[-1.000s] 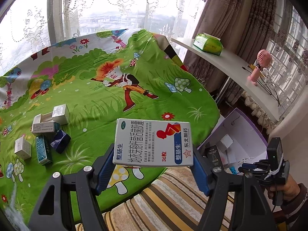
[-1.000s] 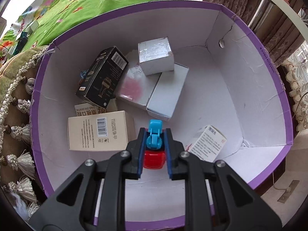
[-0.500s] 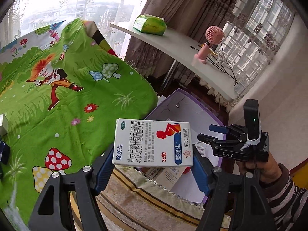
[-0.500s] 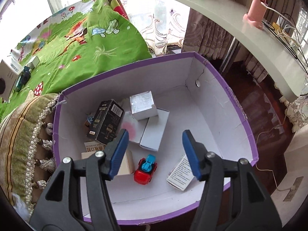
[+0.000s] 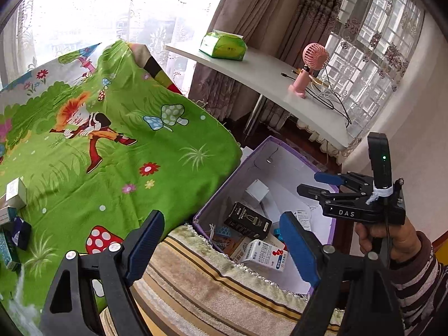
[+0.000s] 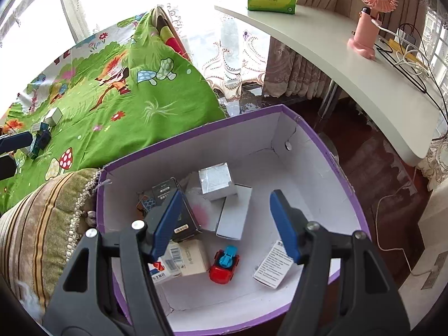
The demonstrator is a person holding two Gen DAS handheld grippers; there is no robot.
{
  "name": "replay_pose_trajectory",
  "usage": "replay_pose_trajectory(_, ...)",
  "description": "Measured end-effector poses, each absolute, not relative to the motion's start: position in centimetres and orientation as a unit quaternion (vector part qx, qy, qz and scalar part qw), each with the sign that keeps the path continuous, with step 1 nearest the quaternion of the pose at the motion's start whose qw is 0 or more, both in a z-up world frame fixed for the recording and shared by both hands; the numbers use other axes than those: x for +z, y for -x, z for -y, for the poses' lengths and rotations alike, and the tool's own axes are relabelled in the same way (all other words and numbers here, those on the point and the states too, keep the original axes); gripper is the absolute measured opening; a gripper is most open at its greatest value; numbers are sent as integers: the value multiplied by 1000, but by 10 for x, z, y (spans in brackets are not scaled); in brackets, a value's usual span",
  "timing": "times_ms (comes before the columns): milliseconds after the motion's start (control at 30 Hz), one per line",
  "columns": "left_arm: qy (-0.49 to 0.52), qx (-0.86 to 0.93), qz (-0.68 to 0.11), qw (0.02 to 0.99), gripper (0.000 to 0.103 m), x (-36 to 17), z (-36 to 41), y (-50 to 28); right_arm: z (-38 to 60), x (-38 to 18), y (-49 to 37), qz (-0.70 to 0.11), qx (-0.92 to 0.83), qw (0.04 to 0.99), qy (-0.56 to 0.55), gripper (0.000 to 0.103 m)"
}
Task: Organize rigid objects
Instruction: 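Move both open tools back over the table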
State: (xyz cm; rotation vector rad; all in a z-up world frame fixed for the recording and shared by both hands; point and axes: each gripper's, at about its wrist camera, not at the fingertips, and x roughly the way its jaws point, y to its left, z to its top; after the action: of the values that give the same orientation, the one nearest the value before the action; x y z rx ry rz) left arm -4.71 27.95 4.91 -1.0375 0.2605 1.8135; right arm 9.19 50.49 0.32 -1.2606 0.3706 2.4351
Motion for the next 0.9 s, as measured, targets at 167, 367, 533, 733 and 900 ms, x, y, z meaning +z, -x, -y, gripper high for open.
replay_pose_trajectory(167, 413, 784, -102, 451, 85, 58, -247, 78, -479, 19, -56, -120, 880, 158, 432, 71)
replay_pose_trajectory(367, 388, 844, -115, 353, 85, 65, -191, 125, -441, 37, 0, -110, 896, 117, 415, 75)
replay_pose_trajectory(533, 379, 882, -125, 251, 85, 57, -141, 174, -401, 43, 52, -100, 901, 78, 414, 75)
replay_pose_trajectory(733, 380, 904, -107, 164, 85, 48, -83, 224, -350, 49, 104, -77, 905, 33, 416, 75)
replay_pose_trajectory(900, 395, 910, -62, 112, 85, 35, -37, 250, -310, 51, 140, -54, 907, 2, 418, 76)
